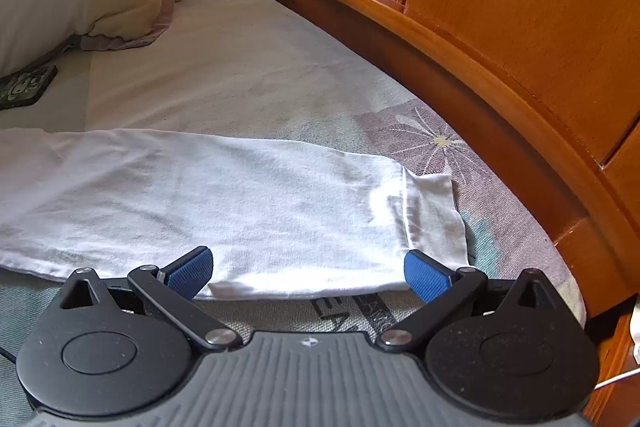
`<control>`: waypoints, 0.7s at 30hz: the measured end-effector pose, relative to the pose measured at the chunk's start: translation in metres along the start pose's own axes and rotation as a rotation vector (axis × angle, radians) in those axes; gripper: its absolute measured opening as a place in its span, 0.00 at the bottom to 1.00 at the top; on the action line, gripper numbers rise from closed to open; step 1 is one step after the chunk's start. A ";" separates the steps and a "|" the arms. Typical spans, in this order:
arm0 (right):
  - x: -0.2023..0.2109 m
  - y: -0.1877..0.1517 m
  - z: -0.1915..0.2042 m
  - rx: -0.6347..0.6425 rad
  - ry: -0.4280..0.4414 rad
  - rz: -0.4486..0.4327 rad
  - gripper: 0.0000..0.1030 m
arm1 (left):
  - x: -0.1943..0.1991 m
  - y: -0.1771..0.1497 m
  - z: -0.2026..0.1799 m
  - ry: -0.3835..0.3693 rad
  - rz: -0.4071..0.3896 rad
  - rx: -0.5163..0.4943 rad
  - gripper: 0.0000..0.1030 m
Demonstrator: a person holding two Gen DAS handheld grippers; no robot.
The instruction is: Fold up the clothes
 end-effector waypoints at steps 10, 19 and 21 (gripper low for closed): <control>0.030 -0.015 -0.001 -0.024 -0.017 -0.008 1.00 | -0.067 0.012 -0.001 0.057 0.064 0.169 0.81; 0.006 0.044 -0.012 -0.103 0.091 -0.124 1.00 | 0.016 -0.001 0.031 0.148 0.019 0.108 0.82; -0.013 0.054 -0.014 -0.139 0.128 -0.108 1.00 | 0.035 -0.011 0.042 0.191 0.009 0.107 0.82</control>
Point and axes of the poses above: each gripper's, at about its wrist camera, not at the fingertips, and x roughly against the way its jaws point, z to its left, y to its top, the point moved 7 cm from there along -x, roughly the way its jaws point, and after that the axes turned 7 degrees about y, right-handed, at the moved point
